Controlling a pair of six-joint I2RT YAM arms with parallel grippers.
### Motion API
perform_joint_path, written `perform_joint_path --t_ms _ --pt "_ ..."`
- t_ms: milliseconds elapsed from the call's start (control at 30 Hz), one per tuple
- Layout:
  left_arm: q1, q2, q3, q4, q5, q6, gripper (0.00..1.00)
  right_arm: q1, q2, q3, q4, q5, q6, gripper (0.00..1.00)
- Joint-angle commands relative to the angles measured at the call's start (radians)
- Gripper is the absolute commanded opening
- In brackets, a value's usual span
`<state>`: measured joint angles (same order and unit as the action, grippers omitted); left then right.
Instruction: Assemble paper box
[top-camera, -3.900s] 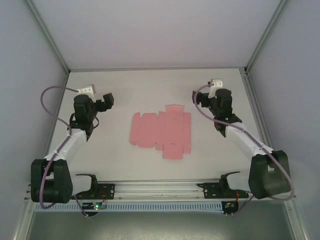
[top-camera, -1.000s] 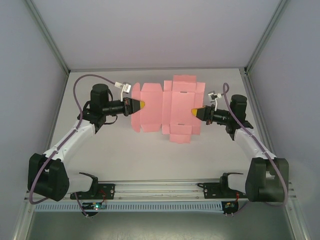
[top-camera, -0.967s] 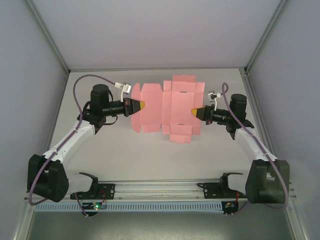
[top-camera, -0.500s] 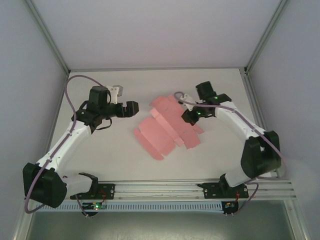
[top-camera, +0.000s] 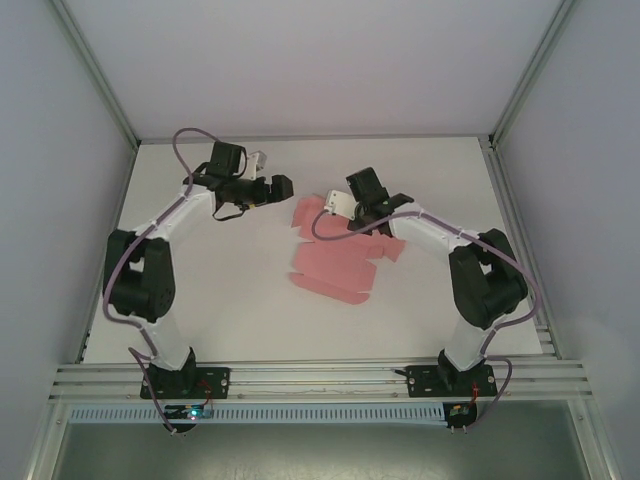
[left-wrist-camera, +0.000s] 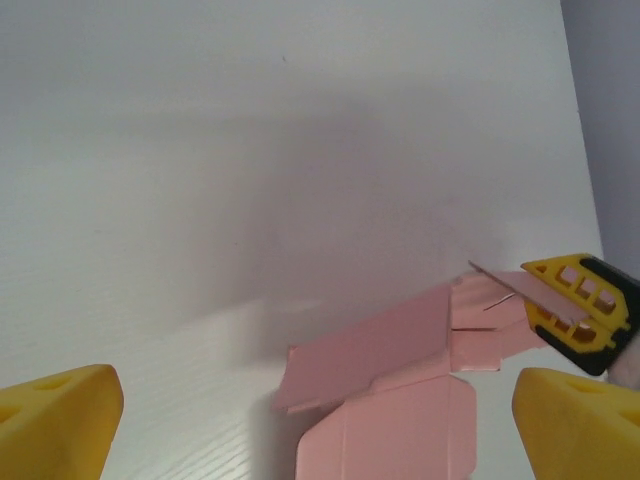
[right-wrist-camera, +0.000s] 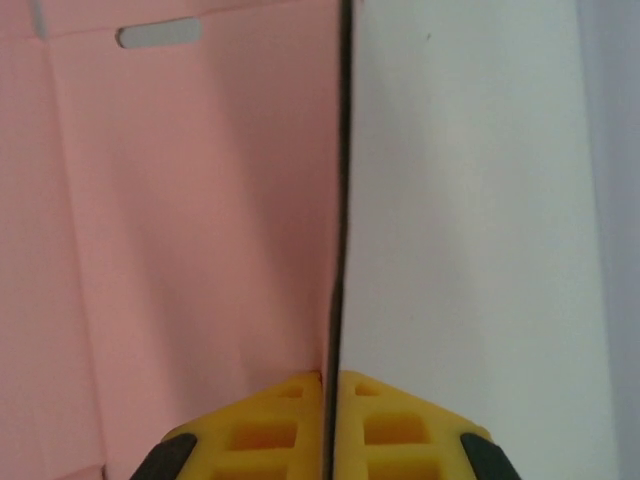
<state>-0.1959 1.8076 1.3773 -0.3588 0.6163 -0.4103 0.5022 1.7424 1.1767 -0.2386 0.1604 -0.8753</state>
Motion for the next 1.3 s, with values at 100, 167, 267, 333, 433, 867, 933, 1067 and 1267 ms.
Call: perform_joint_path --t_ms 100,167,267,333,433,867,933,1067,1267 --pt "0.012 0.134 0.107 0.118 0.209 -0.1 1.0 0.025 -0.031 -0.116 0.241 0.052 -0.138 0.07" --pt "0.012 0.147 0.1 0.191 0.27 -0.131 1.0 0.029 -0.026 -0.126 0.259 0.083 -0.15 0.07" --pt "0.006 0.157 0.1 0.211 0.309 -0.115 1.0 0.035 -0.031 -0.153 0.312 0.099 -0.15 0.06" --pt "-0.005 0.161 0.1 0.178 0.319 -0.073 1.0 0.033 -0.038 -0.151 0.311 0.084 -0.129 0.06" --pt "-0.033 0.17 0.104 0.098 0.323 0.018 1.0 0.033 -0.039 -0.144 0.291 0.061 -0.121 0.06" --pt "-0.103 0.249 0.138 -0.085 0.254 0.166 0.89 0.033 -0.073 -0.147 0.275 0.022 -0.084 0.05" --pt "-0.109 0.247 0.134 -0.111 0.221 0.177 0.89 0.033 -0.082 -0.15 0.263 0.005 -0.082 0.05" --pt "-0.109 0.239 0.109 -0.082 0.202 0.137 0.82 0.031 -0.089 -0.16 0.263 -0.002 -0.069 0.04" --pt "-0.091 0.219 0.137 -0.187 0.036 0.167 0.72 0.029 -0.099 -0.167 0.237 0.005 -0.085 0.03"
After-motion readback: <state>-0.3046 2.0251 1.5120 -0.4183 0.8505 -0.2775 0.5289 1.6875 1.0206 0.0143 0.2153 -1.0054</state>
